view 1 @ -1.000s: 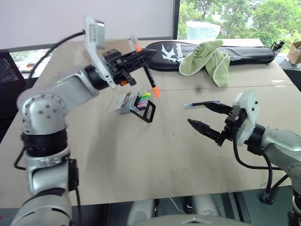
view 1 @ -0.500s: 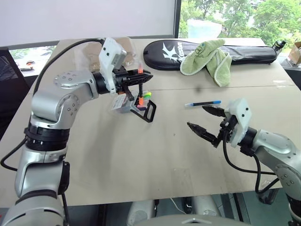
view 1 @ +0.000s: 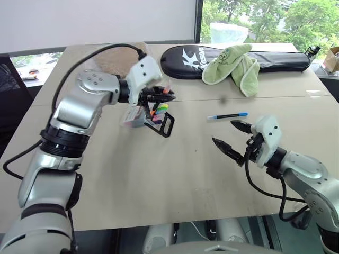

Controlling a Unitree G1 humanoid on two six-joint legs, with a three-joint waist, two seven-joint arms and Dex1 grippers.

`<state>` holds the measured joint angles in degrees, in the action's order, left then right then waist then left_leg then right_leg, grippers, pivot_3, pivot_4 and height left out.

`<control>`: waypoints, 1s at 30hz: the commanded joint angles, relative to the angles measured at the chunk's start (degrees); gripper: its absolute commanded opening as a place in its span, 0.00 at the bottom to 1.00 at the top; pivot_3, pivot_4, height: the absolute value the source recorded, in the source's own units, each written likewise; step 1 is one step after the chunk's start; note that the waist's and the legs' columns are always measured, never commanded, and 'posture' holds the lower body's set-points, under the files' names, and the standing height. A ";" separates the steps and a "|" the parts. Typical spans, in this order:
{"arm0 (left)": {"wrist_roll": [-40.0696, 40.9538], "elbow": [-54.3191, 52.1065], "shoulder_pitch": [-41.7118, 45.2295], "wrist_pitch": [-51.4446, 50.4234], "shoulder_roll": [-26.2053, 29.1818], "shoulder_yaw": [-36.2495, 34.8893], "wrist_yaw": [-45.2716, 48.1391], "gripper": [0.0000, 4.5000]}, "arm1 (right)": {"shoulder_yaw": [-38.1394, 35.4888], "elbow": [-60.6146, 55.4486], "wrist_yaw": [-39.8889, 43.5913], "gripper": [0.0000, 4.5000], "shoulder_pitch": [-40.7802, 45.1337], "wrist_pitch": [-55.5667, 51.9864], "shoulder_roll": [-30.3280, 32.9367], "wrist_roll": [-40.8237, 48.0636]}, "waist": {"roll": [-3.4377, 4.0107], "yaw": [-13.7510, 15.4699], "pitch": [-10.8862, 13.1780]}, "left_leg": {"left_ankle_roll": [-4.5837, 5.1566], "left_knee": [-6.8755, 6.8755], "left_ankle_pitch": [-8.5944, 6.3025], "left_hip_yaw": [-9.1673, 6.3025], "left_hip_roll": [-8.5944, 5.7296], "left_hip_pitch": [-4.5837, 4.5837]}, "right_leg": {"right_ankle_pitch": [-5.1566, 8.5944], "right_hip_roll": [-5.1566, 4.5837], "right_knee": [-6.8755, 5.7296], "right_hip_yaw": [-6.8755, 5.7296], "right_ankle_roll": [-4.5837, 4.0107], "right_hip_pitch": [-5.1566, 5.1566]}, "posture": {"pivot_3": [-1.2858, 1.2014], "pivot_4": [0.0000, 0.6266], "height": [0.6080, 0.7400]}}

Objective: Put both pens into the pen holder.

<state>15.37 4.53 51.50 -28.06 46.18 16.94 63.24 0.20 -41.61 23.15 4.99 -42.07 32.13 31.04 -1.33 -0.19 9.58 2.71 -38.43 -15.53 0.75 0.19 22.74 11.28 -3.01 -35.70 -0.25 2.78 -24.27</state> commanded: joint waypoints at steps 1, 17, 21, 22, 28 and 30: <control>-2.71 0.66 1.07 1.39 -0.39 1.11 3.00 0.42 | 0.71 0.16 -0.80 1.00 1.16 1.07 0.09 -2.69 | -0.01 -0.01 0.01 | 0.00 0.00 0.00 0.00 0.00 0.02 | 0.00 0.00 0.00 0.00 0.01 -0.02 | 0.52 0.24 1.00; 23.77 -23.50 -12.25 -22.53 -8.41 -24.52 -8.35 0.99 | 14.71 51.32 23.03 1.00 31.46 15.52 9.01 -22.26 | -0.16 -1.53 0.24 | 0.01 -0.09 0.01 0.38 0.02 0.06 | -0.05 -0.01 -0.18 0.49 0.04 -0.30 | 0.52 0.24 1.00; 26.83 -32.79 -20.12 -22.82 -10.65 -27.42 -14.71 0.99 | 17.44 73.25 30.07 1.00 44.83 22.29 5.48 -26.82 | -0.23 -1.23 0.29 | -0.03 -0.11 0.02 0.22 0.08 0.10 | -0.06 0.04 -0.18 0.34 0.02 -0.30 | 0.52 0.24 1.00; 27.29 -34.89 -22.36 -22.51 -11.05 -27.85 -15.80 0.99 | 18.14 78.50 31.63 1.00 47.85 23.57 4.58 -28.03 | -0.22 -1.42 0.29 | -0.20 -0.07 0.12 0.27 0.08 0.08 | -0.06 0.03 -0.17 0.38 0.02 -0.31 | 0.52 0.24 1.00; 26.93 -45.42 -36.36 -17.91 -12.12 -29.12 -20.11 1.00 | 22.05 106.49 38.66 0.94 61.34 27.23 -1.64 -36.08 | -0.23 -1.56 0.28 | -0.30 0.05 0.15 0.32 0.06 0.11 | -0.07 -0.12 -0.16 0.42 -0.01 -0.37 | 0.52 0.24 1.00; 26.38 -47.38 -39.60 -16.93 -11.37 -29.01 -20.79 1.00 | 22.25 110.58 40.35 0.83 62.82 27.32 -2.59 -37.89 | -0.22 -1.58 0.24 | -0.31 0.05 0.15 0.34 0.06 0.10 | -0.08 -0.14 -0.16 0.42 -0.02 -0.37 | 0.52 0.24 1.00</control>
<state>41.83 -39.11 13.04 -47.12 33.92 -11.15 43.16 21.60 64.96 62.14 67.63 -15.08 29.84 -4.19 -1.55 -1.77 9.82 2.39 -38.38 -15.38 1.10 0.25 22.81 11.20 -3.19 -35.86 0.20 2.76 -24.60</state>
